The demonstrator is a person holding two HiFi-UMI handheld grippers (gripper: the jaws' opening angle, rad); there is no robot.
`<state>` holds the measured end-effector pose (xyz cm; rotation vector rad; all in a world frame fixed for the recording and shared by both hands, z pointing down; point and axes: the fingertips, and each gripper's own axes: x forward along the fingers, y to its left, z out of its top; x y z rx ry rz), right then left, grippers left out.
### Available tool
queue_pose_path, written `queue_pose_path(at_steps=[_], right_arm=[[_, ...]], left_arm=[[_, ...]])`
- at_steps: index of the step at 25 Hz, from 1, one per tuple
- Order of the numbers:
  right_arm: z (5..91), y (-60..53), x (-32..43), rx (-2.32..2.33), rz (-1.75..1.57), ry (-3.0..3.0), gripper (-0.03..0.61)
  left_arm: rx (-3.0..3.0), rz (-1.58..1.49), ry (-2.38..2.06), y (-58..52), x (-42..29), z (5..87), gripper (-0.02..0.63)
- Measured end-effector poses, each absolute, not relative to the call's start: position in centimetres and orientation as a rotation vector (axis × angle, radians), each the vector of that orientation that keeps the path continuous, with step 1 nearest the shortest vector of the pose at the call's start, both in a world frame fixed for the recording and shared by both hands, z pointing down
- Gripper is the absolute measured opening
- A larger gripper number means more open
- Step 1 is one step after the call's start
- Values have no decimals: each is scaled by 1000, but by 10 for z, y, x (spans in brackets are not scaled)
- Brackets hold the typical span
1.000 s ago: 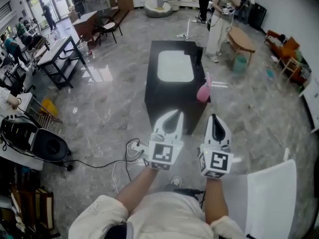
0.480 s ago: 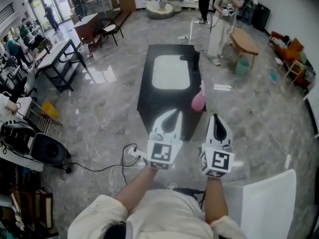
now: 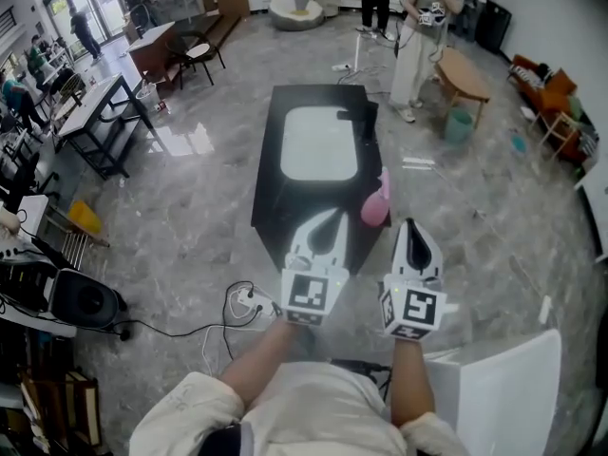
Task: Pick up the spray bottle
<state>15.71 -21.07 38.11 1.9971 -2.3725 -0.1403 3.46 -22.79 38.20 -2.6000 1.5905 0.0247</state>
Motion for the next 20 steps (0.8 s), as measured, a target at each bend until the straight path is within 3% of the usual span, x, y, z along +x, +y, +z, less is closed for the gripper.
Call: queue_pose_path(at_steps=[20], right_arm=[[370, -365, 120, 2074, -196, -2198, 6]], left_arm=[[-2714, 92, 1458, -398, 1, 375, 2]])
